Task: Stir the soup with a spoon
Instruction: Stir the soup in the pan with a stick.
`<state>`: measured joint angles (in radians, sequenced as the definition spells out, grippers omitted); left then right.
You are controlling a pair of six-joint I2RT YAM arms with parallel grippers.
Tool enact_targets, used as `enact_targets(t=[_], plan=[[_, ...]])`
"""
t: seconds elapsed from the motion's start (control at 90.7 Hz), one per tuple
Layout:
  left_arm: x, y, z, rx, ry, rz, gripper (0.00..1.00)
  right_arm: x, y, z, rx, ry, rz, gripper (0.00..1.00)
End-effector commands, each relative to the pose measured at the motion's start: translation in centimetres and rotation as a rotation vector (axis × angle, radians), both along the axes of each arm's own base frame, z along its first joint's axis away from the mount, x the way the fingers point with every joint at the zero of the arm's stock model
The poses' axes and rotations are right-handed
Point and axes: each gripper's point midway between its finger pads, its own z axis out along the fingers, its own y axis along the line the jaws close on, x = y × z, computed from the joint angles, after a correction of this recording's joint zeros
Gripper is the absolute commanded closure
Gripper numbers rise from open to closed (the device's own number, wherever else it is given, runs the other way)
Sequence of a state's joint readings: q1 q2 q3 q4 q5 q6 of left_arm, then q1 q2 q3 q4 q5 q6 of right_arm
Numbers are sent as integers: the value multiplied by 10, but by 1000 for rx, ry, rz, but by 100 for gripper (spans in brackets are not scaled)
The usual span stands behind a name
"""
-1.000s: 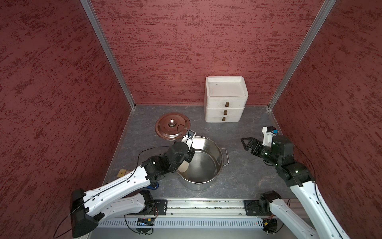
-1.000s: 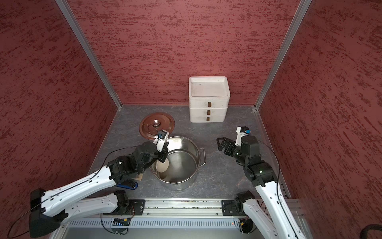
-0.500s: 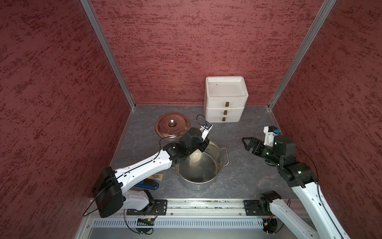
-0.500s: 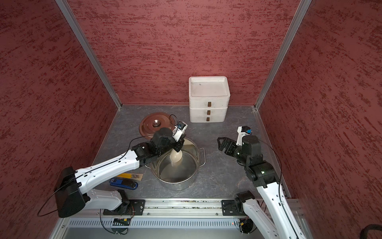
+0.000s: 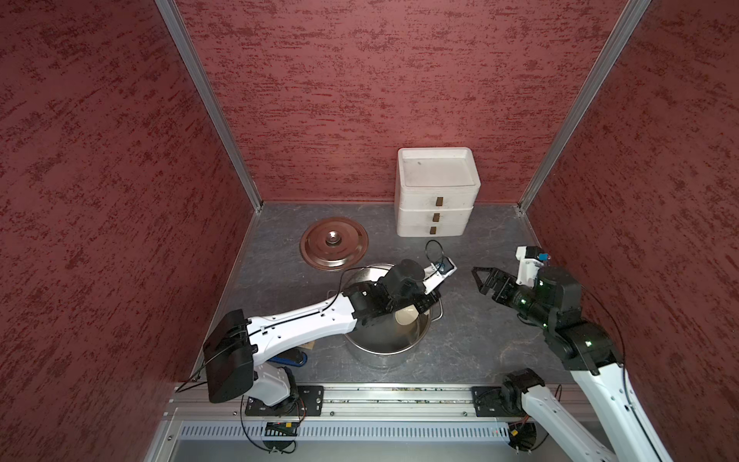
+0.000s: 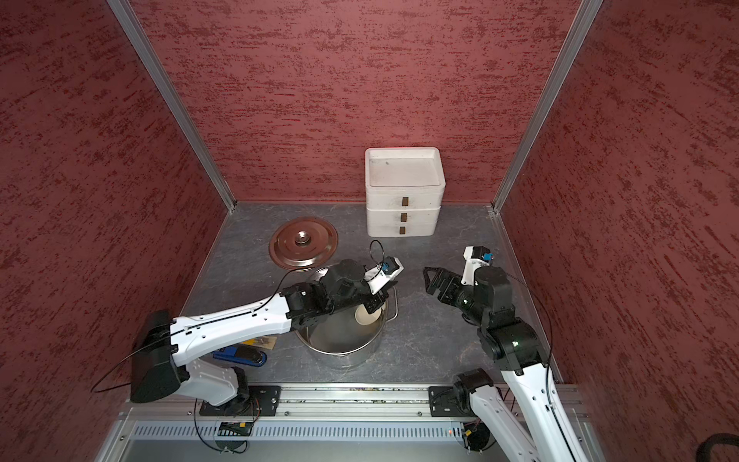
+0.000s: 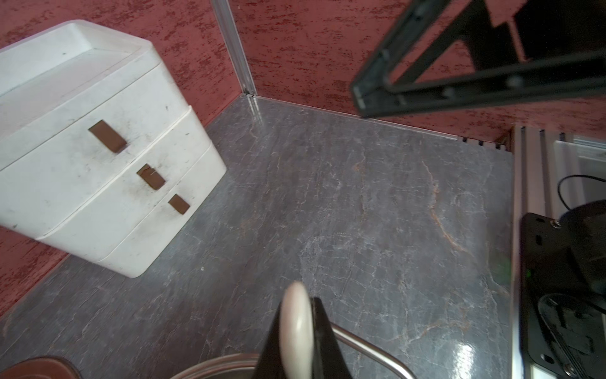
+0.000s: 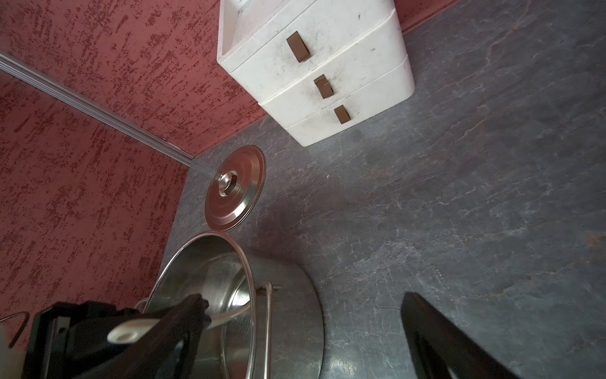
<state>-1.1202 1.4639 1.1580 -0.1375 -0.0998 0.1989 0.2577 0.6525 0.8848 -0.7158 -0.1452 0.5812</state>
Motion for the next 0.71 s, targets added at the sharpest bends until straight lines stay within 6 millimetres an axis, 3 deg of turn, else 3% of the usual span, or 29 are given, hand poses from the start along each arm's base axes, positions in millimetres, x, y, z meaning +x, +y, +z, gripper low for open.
enact_targets(t=[0.0, 0.209, 0.342, 0.518, 0.694], plan=[[-25, 0, 17, -26, -19, -28, 100, 1, 0, -4, -14, 1, 2, 1], [-63, 25, 9, -3, 39, 18, 100, 7, 5, -12, -2, 18, 16, 1], [-74, 50, 1, 25, 69, 65, 100, 12, 9, -15, 3, 27, 31, 1], [-68, 89, -2, 19, 79, 163, 100, 22, 15, -16, 1, 30, 50, 2], [-43, 128, 1, -8, 83, 278, 100, 31, 19, -16, 1, 33, 60, 2]])
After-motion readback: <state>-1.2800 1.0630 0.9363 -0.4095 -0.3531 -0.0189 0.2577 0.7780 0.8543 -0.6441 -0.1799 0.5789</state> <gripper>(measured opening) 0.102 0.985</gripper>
